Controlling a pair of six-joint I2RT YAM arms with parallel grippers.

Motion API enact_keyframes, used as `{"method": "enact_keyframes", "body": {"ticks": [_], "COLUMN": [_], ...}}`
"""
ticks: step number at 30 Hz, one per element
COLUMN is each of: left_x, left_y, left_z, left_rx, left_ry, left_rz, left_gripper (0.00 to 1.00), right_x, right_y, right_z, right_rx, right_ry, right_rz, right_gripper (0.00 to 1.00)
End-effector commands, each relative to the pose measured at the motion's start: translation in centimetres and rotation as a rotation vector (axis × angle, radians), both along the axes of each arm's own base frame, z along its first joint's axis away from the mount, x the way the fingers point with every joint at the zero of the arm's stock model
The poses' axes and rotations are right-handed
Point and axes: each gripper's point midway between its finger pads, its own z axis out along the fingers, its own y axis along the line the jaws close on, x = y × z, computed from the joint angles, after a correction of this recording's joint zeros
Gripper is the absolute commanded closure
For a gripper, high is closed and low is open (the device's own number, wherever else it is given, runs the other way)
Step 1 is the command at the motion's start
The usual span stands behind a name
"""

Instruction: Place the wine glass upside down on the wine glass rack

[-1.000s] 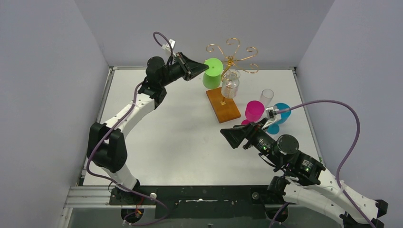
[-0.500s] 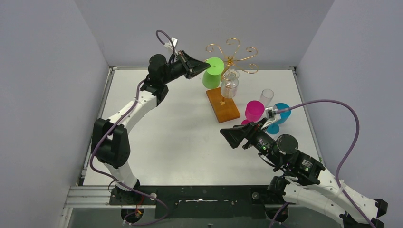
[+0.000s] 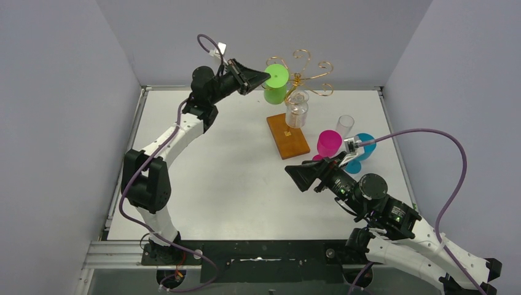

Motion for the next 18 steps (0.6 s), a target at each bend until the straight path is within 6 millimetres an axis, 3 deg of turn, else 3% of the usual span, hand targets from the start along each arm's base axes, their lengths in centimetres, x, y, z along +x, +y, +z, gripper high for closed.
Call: {"method": "enact_keyframes", "body": {"ticks": [1, 18], "left_x": [0.5, 0.9], "left_y": [1.1, 3.1], "left_z": [5.7, 5.0], "left_rx": [-0.083, -0.066], "left_ry": [-0.157, -0.143], "left_rz": [0.046, 0.11], "left_gripper": [1.0, 1.0], "right_x": [-0.2, -0.2], "right_y": [0.0, 0.1], "right_z": [3.1, 2.9], "right_rx": [0.062, 0.061], "right_ry": [-0.054, -0.045], "right_rz": [0.004, 0.006], "right_gripper": [0.02, 0.02]}}
